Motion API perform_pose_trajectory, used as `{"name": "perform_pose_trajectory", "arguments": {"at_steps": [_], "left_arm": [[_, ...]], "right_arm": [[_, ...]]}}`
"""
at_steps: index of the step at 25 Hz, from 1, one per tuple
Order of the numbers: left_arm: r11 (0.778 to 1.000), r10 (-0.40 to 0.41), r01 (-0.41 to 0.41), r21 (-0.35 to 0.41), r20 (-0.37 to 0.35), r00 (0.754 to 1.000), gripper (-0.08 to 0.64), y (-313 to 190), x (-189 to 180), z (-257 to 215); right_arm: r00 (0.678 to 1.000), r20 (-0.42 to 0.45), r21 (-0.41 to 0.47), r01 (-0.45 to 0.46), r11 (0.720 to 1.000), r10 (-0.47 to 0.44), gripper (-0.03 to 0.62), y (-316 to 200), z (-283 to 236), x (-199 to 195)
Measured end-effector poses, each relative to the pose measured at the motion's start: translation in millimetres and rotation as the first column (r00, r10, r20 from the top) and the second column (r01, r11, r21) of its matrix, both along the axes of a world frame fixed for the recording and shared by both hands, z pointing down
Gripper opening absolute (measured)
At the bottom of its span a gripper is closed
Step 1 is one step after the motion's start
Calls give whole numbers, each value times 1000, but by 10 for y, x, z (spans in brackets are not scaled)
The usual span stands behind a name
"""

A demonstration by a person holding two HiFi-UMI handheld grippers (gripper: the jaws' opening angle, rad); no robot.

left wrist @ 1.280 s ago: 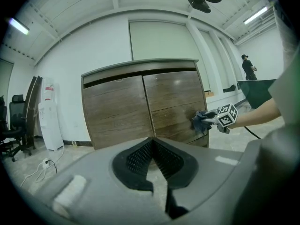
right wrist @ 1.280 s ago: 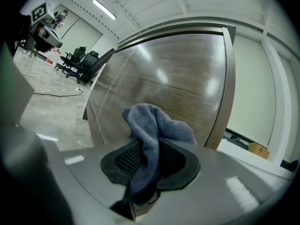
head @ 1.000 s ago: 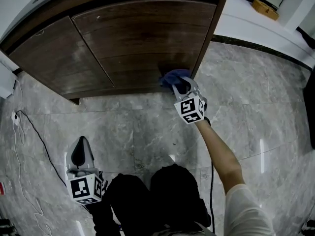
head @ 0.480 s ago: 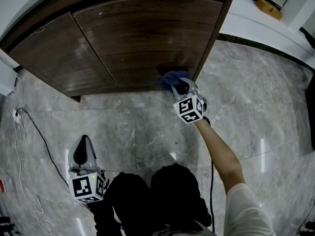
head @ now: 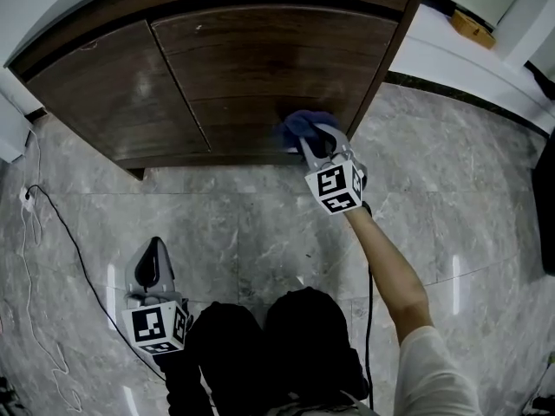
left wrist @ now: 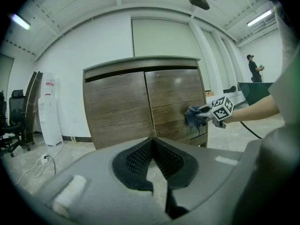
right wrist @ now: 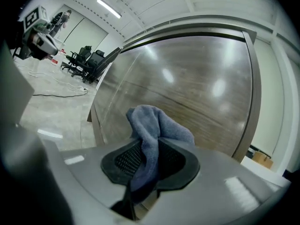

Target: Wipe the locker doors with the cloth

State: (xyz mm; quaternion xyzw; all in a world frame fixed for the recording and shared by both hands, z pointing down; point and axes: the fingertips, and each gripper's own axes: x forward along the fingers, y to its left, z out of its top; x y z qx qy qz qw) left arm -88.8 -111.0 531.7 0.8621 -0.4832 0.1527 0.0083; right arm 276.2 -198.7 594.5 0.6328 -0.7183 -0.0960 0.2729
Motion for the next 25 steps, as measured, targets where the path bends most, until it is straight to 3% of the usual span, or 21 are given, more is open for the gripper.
{"name": "perform_pose_trajectory", "arguments": {"at_steps": [8,25], "left_arm": [[1000,8,-8,-8,-23,1000,0,31,-16,2],[999,20,-21,-31,-23,1000,0,115,-54,23]], "right_arm": [[999,-49,139,21,990,-14,91,-75,-957,-116],[996,-86,287,32,957,-8,91,-185,-2069,-277]]}}
